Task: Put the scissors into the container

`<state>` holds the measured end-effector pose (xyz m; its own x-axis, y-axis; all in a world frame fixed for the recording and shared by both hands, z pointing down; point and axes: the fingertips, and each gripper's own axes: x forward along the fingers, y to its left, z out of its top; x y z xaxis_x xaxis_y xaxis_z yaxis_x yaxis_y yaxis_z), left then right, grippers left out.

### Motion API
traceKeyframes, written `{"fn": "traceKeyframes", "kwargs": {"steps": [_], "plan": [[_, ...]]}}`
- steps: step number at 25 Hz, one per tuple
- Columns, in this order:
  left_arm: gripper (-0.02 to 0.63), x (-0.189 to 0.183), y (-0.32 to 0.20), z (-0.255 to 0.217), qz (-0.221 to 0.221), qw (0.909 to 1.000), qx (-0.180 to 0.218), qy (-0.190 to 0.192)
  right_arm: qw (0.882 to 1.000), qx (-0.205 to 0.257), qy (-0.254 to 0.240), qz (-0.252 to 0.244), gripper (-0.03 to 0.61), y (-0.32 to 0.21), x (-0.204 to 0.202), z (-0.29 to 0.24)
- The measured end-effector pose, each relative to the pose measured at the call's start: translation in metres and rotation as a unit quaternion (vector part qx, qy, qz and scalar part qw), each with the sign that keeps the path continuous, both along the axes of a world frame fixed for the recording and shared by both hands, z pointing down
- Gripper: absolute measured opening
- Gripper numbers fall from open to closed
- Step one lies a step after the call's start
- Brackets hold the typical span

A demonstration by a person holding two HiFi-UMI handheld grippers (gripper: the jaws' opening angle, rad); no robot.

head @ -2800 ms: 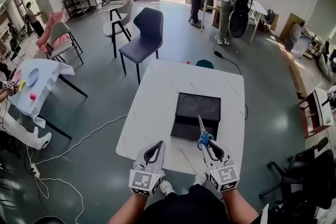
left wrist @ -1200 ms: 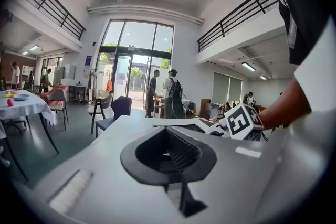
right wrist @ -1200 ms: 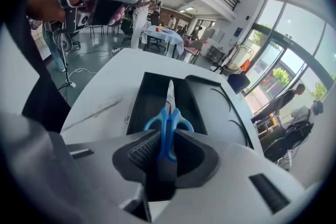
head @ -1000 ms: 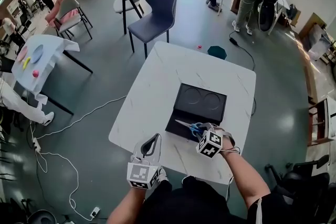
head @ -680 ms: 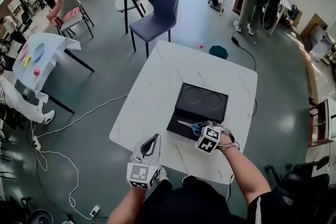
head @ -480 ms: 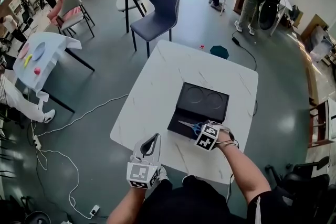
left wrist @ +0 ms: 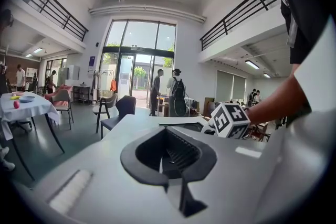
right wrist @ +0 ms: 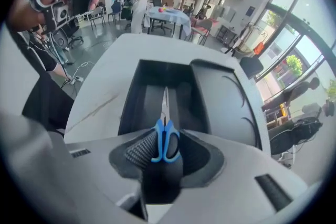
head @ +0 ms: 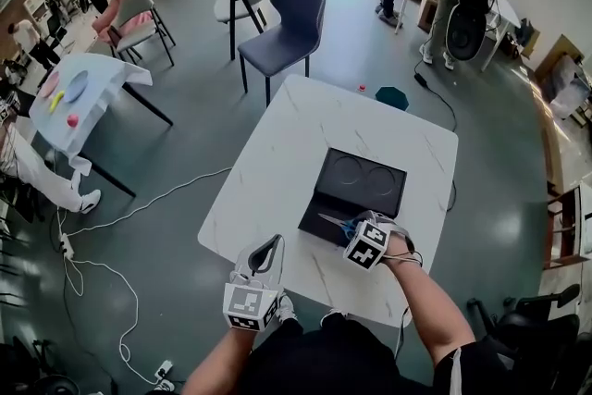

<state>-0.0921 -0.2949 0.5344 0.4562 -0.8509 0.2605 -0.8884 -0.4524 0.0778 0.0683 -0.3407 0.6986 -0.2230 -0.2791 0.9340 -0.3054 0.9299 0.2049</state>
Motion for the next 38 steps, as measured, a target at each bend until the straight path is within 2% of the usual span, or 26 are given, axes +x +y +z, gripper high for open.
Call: {"fn": "traceKeyframes", "kwargs": {"steps": [3, 5, 9, 12, 15, 21, 23, 25, 27, 33, 38], "plan": [[0.009, 0.008, 0.001, -0.008, 0.012, 0.9999, 0.007, 0.000, 0.997, 0.052, -0.047, 0.021, 0.132, -0.001, -0.004, -0.045], [0.009, 0.013, 0.000, -0.011, 0.020, 0.9997, 0.012, 0.001, 0.992, 0.087, -0.088, 0.040, 0.121, 0.004, -0.008, -0.076], [0.008, 0.025, -0.002, -0.016, 0.033, 0.9993, 0.017, 0.007, 0.967, 0.152, -0.183, 0.090, 0.105, 0.017, -0.016, -0.136], [0.009, 0.033, -0.001, -0.023, 0.046, 0.9986, 0.026, 0.008, 0.941, 0.201, -0.246, 0.119, 0.085, 0.025, -0.019, -0.172], [0.009, 0.037, 0.000, -0.027, 0.053, 0.9982, 0.029, 0.007, 0.908, 0.241, -0.308, 0.147, 0.044, 0.033, -0.020, -0.202], [0.008, 0.046, 0.001, -0.039, 0.067, 0.9969, 0.040, 0.007, 0.834, 0.281, -0.412, 0.235, 0.009, 0.046, -0.007, -0.235], [0.009, 0.050, 0.001, -0.043, 0.071, 0.9965, 0.042, 0.010, 0.816, 0.286, -0.431, 0.258, 0.008, 0.049, 0.000, -0.241], [0.008, 0.053, 0.003, -0.046, 0.074, 0.9962, 0.043, 0.013, 0.808, 0.292, -0.436, 0.267, 0.008, 0.052, 0.004, -0.245], [0.009, 0.055, 0.006, -0.048, 0.079, 0.9958, 0.046, 0.013, 0.805, 0.301, -0.436, 0.267, 0.008, 0.056, 0.006, -0.249], [0.008, 0.064, 0.011, -0.053, 0.088, 0.9941, 0.061, 0.013, 0.801, 0.323, -0.430, 0.262, 0.006, 0.063, 0.016, -0.258], [0.009, 0.065, 0.016, -0.058, 0.090, 0.9936, 0.067, 0.012, 0.801, 0.325, -0.428, 0.263, 0.006, 0.068, 0.016, -0.259]]}}
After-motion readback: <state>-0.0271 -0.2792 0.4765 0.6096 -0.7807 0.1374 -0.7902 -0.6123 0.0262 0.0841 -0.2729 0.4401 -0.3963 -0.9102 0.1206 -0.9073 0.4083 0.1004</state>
